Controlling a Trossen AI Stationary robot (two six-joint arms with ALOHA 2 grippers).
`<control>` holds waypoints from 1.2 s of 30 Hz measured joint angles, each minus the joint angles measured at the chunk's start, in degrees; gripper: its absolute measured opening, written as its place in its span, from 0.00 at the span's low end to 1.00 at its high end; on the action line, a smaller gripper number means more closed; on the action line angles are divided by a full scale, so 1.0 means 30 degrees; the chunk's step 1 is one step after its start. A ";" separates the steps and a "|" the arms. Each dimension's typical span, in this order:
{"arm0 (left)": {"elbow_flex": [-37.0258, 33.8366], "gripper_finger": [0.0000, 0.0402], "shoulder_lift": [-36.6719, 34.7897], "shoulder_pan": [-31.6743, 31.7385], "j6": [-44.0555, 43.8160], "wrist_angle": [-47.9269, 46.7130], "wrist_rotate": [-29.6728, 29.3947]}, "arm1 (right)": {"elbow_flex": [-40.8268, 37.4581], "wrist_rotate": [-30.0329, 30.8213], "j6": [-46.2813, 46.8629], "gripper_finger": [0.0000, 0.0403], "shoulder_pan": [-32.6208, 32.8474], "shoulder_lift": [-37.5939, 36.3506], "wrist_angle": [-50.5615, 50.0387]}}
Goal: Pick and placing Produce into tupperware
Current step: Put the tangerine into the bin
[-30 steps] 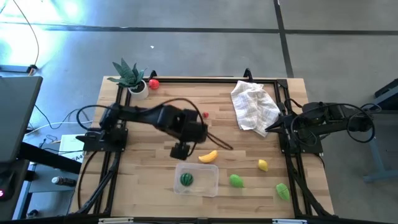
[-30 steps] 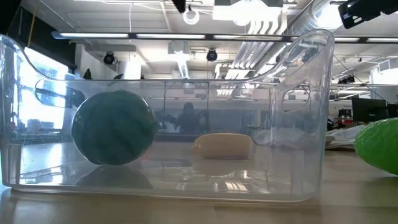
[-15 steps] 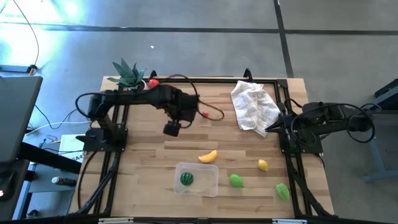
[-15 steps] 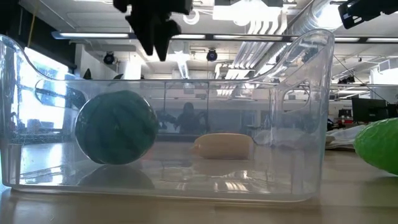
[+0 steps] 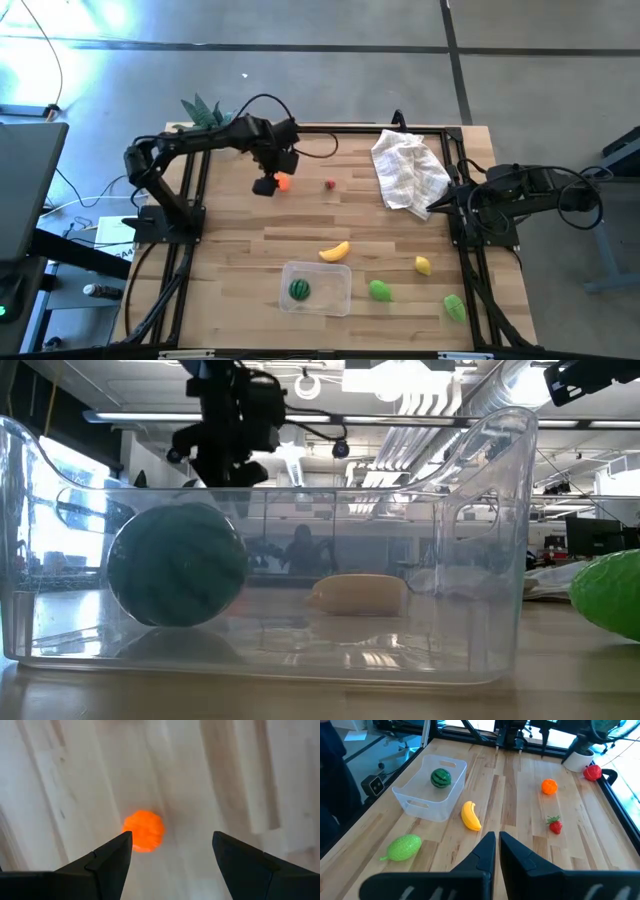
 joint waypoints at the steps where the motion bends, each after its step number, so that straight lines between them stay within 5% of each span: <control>1: -0.0236 0.66 0.0000 0.0202 0.0332 0.0418 0.0063 | 0.0000 0.0000 -0.0002 0.04 0.0004 0.0000 0.0003; 18: -0.4556 0.73 0.0066 0.1878 0.1270 0.5408 0.0741 | 0.0000 0.0005 0.0000 0.04 -0.0001 0.0000 0.0005; 36: -0.4782 0.77 0.1680 0.1848 0.1333 0.6406 -0.0155 | 0.0000 0.0002 0.0000 0.04 0.0001 0.0001 0.0000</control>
